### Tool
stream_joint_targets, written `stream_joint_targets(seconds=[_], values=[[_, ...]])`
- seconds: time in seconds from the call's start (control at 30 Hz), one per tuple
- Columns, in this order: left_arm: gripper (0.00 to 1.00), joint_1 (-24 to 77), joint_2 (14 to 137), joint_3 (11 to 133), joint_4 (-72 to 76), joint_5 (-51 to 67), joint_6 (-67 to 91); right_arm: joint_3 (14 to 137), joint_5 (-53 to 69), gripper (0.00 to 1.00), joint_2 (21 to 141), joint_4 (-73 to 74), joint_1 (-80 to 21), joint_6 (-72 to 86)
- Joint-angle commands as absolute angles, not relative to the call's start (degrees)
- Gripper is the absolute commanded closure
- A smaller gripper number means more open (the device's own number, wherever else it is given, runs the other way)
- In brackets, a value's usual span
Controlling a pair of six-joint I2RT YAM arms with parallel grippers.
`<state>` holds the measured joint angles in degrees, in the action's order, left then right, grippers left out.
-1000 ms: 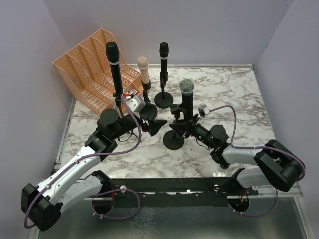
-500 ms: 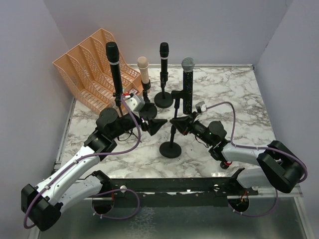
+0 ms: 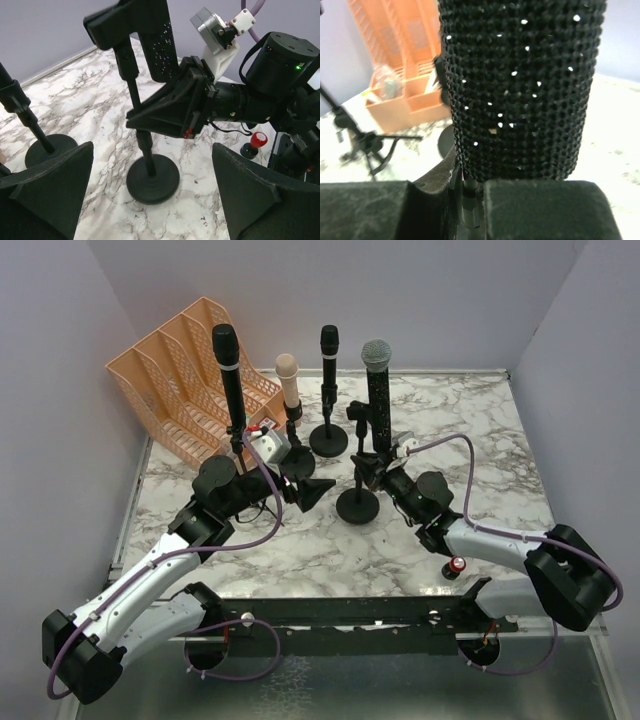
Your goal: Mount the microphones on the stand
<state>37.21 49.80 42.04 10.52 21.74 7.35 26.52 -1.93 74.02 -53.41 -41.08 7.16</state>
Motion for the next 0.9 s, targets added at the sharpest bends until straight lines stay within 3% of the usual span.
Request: stream_joint_targets(seconds=[0.0, 0.47, 0.87], values=[[0.01, 37.35, 49.59, 44.12, 10.68, 23.74, 6.96, 32.35, -12.25, 0.99, 77.39, -65.2, -41.01, -4.52], [0.01, 37.44, 51.28, 41.52, 13.62, 26.55, 11.97, 48.75, -9.17, 0.99, 102.66, -85.25, -29.4, -8.97], [0.01, 37.52, 53.47, 40.88, 11.93, 26.64, 13.86, 64.8, -5.67, 0.99, 119.24, -87.69, -25.13, -6.28]])
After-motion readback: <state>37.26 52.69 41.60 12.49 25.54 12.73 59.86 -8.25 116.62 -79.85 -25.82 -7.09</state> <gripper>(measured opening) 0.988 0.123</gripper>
